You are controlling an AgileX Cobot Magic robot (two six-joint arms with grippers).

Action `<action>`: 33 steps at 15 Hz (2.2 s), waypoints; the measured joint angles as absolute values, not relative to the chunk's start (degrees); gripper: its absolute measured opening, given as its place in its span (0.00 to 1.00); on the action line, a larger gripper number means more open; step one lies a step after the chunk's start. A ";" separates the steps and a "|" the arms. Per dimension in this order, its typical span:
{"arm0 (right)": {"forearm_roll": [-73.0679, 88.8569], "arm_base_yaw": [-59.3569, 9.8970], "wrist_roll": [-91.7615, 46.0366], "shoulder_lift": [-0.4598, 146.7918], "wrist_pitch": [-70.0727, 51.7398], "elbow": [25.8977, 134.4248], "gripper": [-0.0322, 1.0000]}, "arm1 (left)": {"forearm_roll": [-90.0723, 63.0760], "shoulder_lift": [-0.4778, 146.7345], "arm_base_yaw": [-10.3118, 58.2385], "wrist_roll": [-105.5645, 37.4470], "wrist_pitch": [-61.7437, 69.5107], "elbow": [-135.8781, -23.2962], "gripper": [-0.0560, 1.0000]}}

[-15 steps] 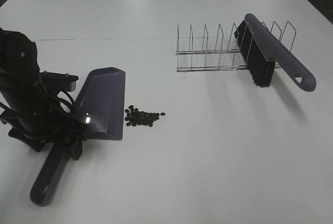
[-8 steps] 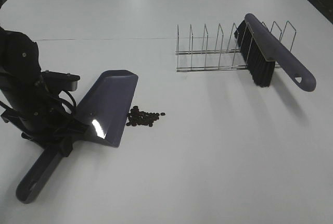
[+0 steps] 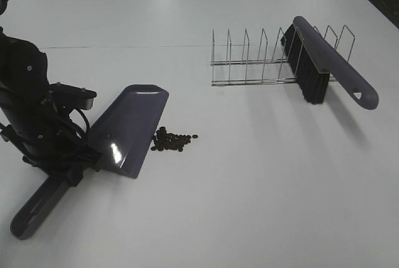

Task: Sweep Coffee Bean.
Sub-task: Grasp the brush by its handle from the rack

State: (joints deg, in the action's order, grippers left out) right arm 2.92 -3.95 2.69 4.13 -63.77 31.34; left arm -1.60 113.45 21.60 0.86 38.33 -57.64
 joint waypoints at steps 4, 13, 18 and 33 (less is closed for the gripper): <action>2.69 -3.95 2.69 20.86 -63.77 39.71 0.74 | -1.43 113.45 21.60 1.09 38.33 -57.64 0.37; 1.09 -3.95 2.52 73.85 -69.79 75.57 0.74 | -1.20 113.45 21.60 1.15 38.73 -57.70 0.37; 0.34 -3.95 -0.97 94.60 -69.79 92.88 0.74 | -1.20 113.45 21.60 1.15 38.79 -57.70 0.37; -1.78 -3.95 -6.88 131.44 -69.79 113.96 0.66 | -1.20 113.45 21.60 1.15 39.13 -57.75 0.37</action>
State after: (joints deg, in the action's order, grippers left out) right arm -1.78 -3.95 -6.88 131.44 -69.79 113.96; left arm -1.20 113.45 21.60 1.15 39.13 -57.75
